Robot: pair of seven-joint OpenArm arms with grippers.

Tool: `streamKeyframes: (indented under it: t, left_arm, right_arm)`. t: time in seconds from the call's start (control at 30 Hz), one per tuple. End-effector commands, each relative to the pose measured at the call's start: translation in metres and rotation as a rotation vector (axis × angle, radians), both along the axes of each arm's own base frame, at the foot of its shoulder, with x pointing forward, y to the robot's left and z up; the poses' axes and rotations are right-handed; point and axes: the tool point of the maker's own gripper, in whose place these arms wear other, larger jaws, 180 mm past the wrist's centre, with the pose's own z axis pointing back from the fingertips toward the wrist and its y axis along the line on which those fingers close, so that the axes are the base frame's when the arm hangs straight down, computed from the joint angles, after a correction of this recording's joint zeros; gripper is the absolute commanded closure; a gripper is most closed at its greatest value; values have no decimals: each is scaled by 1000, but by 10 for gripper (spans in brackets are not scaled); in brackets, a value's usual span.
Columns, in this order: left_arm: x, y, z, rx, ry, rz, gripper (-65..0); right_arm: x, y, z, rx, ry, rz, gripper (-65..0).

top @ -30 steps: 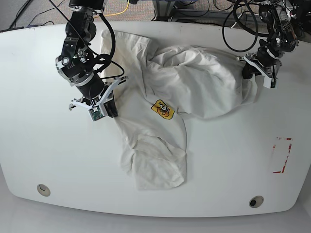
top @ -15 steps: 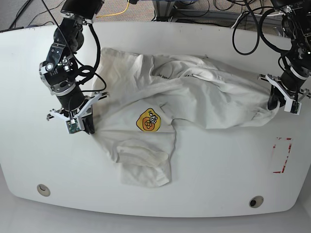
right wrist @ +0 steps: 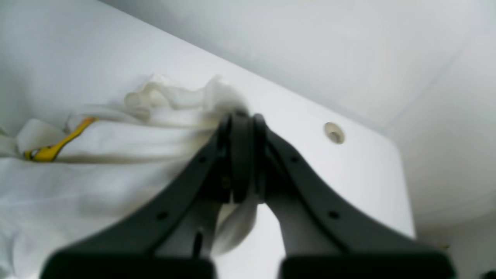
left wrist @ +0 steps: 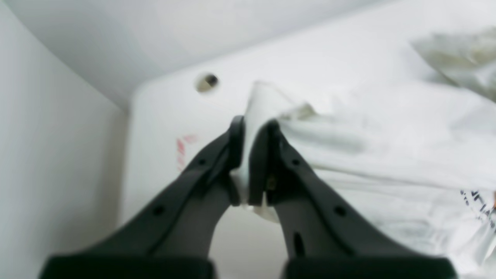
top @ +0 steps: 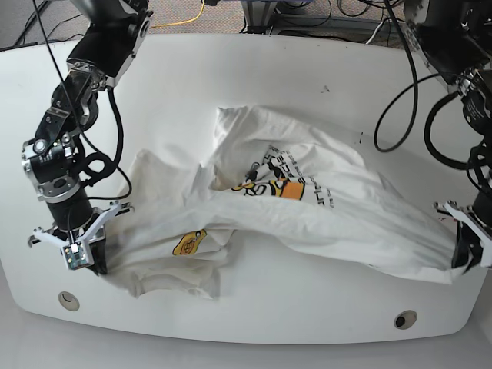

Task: Layout the t-shirt on the table in an organized manner, then fold the t-shirt properly
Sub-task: 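Lift the held t-shirt high with both grippers and shake it out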

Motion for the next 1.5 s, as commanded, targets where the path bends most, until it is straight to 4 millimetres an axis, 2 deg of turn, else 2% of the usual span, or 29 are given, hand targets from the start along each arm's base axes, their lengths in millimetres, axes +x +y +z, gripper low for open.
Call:
streamKeyframes:
  t: [0.0,0.03,0.1,0.13,0.3,0.4,0.57,0.73,1.0,1.1,1.3,1.47]
  left_arm:
    - [8,4,46,16,-104,14,-3]
    - [12,4,63,19,-141,17,-3]
    - [15,2,84,20,-192,14,-3]
    - [19,-3,101,26,-229,-2,-3]
    - [31,-24,145,52,-317,-62,-4]
    - [35,-28,168,36,-362,-66,-4]
    - [47,-32,193,-12,-389,-79,-4]
    - [55,-25,227,-53,-434,-78,-4]
    - [61,-11,280,-117,-498,-79,-4]
    - [61,-8,294,-130,-515,-81,-4]
    - [51,1,313,-118,-555,-67,-4]
    - [41,-1,332,-109,-602,-72,-6]
  right_arm:
    - [13,-11,52,-43,-131,-5,0]
    - [17,-15,61,-51,-147,-8,0]
    - [22,-21,74,-63,-170,-15,0]
    - [28,-27,87,-75,-193,-23,0]
    - [47,-53,120,-100,-226,-54,0]
    - [57,-63,145,-116,-256,-51,0]
    - [74,-85,178,-99,-280,-72,0]
    - [90,-95,216,-110,-301,-73,0]
    - [96,-102,272,-148,-350,-74,0]
    - [92,-107,291,-150,-379,-85,0]
    - [87,-100,316,-199,-398,-87,0]
    - [72,-96,339,-228,-441,-109,0]
